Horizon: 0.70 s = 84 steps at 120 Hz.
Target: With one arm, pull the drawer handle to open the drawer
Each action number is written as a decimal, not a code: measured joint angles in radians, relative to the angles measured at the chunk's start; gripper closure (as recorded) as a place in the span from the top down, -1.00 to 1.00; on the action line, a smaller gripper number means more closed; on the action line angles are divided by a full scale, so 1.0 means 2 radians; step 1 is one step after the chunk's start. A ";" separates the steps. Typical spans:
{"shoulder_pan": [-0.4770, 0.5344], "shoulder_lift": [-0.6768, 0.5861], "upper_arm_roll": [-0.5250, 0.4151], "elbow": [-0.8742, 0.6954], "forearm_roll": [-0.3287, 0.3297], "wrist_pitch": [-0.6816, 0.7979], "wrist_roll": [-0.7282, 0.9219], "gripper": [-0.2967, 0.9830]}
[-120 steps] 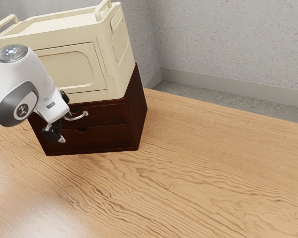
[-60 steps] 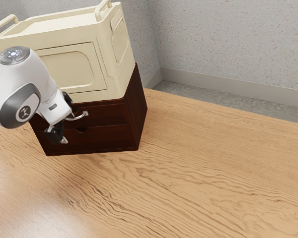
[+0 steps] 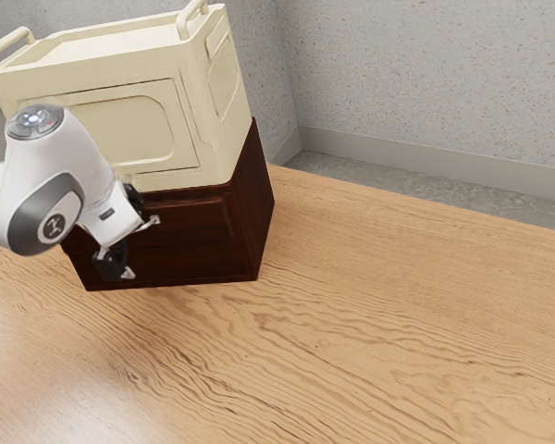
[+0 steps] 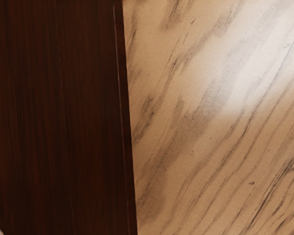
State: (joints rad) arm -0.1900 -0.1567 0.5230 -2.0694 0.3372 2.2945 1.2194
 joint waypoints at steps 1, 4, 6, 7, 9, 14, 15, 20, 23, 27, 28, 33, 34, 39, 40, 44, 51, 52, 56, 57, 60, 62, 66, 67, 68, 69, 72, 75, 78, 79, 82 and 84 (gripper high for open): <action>-0.001 -0.002 0.000 -0.002 0.000 0.000 0.000 0.54; -0.001 -0.007 0.000 -0.008 0.000 0.001 0.000 0.54; -0.001 -0.010 0.000 -0.011 0.000 0.001 0.000 0.55; -0.001 -0.011 0.000 -0.012 0.000 0.001 0.000 0.55; -0.001 -0.015 0.000 -0.016 0.000 0.001 0.000 0.55; -0.002 -0.023 0.000 -0.023 0.000 0.002 -0.001 0.54; -0.003 -0.025 0.000 -0.025 0.000 0.002 -0.001 0.54; -0.007 -0.034 0.002 -0.031 0.000 0.002 -0.001 0.51; -0.012 -0.039 0.006 -0.034 -0.001 0.002 -0.001 0.49; -0.018 -0.046 0.011 -0.038 0.000 0.002 -0.001 0.49; -0.019 -0.047 0.012 -0.040 0.000 0.002 -0.001 0.49; -0.023 -0.057 0.015 -0.047 0.000 0.003 -0.001 0.47; -0.024 -0.059 0.015 -0.048 0.000 0.003 -0.001 0.47; -0.026 -0.067 0.017 -0.055 0.001 0.003 -0.002 0.49; -0.026 -0.068 0.017 -0.057 0.001 0.003 -0.002 0.49; -0.027 -0.076 0.018 -0.064 0.001 0.003 -0.002 0.52; -0.029 -0.088 0.018 -0.073 0.001 0.003 -0.002 0.52; -0.029 -0.089 0.018 -0.074 0.001 0.003 -0.002 0.52; -0.029 -0.094 0.018 -0.078 0.001 0.003 -0.002 0.54; -0.029 -0.096 0.018 -0.080 0.001 0.003 -0.002 0.55; -0.030 -0.100 0.019 -0.084 0.002 0.003 -0.002 0.55; -0.030 -0.104 0.019 -0.086 0.002 0.003 -0.002 0.54; -0.030 -0.111 0.019 -0.092 0.002 0.003 -0.002 0.55; -0.030 -0.113 0.019 -0.094 0.002 0.003 -0.002 0.55; -0.031 -0.115 0.019 -0.095 0.002 0.003 -0.001 0.54; -0.031 -0.117 0.019 -0.097 0.002 0.003 -0.001 0.54; -0.031 -0.122 0.019 -0.100 0.002 0.003 -0.001 0.54; -0.031 -0.128 0.019 -0.104 0.002 0.002 -0.001 0.52; -0.031 -0.133 0.019 -0.107 0.002 0.002 -0.001 0.49; -0.032 -0.134 0.019 -0.108 0.003 0.002 -0.001 0.48; -0.032 -0.139 0.019 -0.111 0.003 0.002 -0.001 0.45; -0.032 -0.142 0.019 -0.113 0.003 0.002 -0.001 0.44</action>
State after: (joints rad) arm -0.2540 -0.4416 0.5603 -2.2963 0.3428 2.2977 1.2172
